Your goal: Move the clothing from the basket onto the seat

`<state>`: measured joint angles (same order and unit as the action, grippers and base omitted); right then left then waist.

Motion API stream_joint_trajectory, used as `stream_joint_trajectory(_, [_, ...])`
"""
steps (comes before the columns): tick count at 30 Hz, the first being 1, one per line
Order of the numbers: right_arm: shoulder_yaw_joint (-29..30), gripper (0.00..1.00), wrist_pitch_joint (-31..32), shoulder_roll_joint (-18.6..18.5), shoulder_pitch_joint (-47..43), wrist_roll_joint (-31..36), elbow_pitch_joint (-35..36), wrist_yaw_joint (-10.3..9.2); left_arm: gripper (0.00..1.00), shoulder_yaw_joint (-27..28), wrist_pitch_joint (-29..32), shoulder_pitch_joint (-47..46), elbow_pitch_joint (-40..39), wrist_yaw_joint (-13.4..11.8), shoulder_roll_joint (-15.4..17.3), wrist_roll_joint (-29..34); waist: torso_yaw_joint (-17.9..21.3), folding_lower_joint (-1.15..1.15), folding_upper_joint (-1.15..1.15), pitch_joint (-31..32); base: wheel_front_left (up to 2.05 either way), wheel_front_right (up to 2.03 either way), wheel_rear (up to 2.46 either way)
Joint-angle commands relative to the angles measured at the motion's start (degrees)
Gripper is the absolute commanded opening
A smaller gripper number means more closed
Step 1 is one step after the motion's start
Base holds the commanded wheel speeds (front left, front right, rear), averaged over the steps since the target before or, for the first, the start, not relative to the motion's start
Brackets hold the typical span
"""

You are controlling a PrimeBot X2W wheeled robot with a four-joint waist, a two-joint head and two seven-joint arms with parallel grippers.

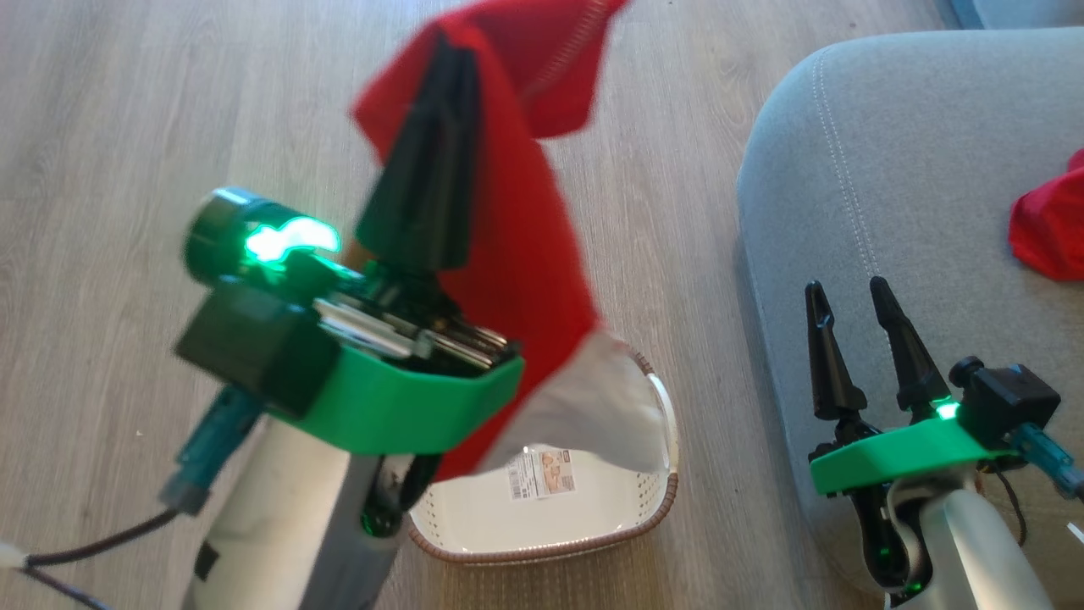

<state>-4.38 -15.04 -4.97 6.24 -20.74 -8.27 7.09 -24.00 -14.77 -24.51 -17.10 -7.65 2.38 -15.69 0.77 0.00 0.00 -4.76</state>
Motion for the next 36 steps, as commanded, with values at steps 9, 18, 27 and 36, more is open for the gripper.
stream_joint_trajectory(9, [-1.3,1.00,0.0,0.0,0.8,0.2,2.0,0.40,0.00,-3.0,-0.2,-0.1,0.0,1.0,0.5,-1.0,0.3,0.00,0.00,-0.6,0.00,0.00,0.00])
stream_joint_trajectory(18, [-2.6,1.00,0.0,-0.6,1.1,0.0,2.9,0.40,0.00,-3.2,-0.2,-0.3,0.7,0.8,0.5,-1.0,0.8,0.00,0.00,-0.6,0.00,0.00,0.00])
stream_joint_trajectory(27, [-12.4,1.00,0.0,-6.4,1.5,-4.4,8.4,0.40,0.00,-2.5,-0.2,-0.3,2.0,1.3,0.5,0.0,1.1,0.00,0.00,-1.2,0.00,0.00,0.00])
stream_joint_trajectory(36, [-26.7,1.00,0.0,-16.7,3.6,-6.7,15.6,0.40,0.00,-2.4,-0.2,-0.4,3.0,1.8,0.5,0.5,1.2,0.00,0.00,-1.6,0.00,0.00,0.00])
